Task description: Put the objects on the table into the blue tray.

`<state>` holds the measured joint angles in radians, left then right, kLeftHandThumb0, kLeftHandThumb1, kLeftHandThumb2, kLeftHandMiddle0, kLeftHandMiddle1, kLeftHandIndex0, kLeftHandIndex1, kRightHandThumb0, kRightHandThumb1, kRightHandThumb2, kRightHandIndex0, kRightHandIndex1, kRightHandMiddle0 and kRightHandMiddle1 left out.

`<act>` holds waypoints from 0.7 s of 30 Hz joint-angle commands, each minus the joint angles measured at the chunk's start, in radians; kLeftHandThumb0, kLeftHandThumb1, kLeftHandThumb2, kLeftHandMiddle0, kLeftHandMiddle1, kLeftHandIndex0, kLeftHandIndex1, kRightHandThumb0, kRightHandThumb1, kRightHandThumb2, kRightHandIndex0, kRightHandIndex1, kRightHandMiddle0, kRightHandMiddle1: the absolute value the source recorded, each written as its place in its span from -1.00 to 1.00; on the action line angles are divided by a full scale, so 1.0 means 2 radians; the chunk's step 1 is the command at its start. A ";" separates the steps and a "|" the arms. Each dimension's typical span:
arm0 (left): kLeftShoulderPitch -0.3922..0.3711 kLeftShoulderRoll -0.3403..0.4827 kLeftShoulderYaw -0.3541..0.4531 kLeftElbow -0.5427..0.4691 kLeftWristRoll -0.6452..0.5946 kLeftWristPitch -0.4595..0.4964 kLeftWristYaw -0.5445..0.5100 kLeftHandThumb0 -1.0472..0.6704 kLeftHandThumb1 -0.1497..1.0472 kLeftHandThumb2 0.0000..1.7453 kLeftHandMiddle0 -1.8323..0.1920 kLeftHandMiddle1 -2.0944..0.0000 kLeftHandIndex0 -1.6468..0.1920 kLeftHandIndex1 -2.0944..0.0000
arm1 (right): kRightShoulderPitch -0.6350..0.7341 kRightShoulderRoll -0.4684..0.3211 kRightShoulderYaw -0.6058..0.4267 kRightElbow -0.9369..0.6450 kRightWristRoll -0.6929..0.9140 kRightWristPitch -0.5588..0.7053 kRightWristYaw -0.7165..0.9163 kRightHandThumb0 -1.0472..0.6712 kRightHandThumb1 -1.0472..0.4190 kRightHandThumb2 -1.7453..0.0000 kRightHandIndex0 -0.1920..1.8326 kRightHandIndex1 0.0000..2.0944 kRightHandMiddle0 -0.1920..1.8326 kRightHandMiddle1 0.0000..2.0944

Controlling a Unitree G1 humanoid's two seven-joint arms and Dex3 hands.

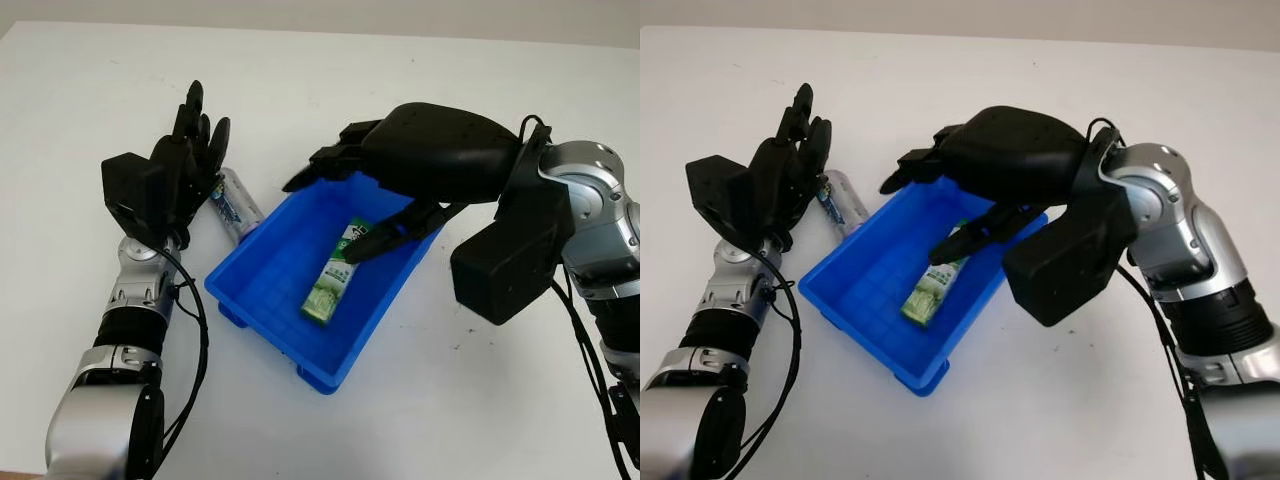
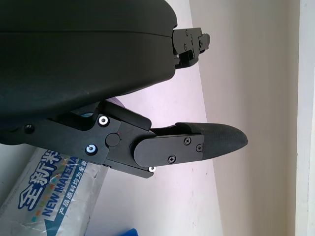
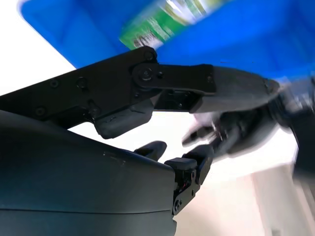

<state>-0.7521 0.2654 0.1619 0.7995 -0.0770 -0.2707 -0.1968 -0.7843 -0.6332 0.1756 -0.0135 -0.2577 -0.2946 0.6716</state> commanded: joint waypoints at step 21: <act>0.001 0.007 0.002 -0.006 -0.002 -0.001 -0.006 -0.68 1.00 -0.44 0.96 0.95 0.94 0.95 | 0.058 0.079 -0.171 0.141 0.155 0.255 -0.180 -0.68 -1.00 0.13 -1.00 -1.00 -1.00 -1.00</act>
<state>-0.7521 0.2674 0.1629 0.7994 -0.0776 -0.2705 -0.2044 -0.6902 -0.4778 -0.1465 0.2855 0.0426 0.1990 0.3223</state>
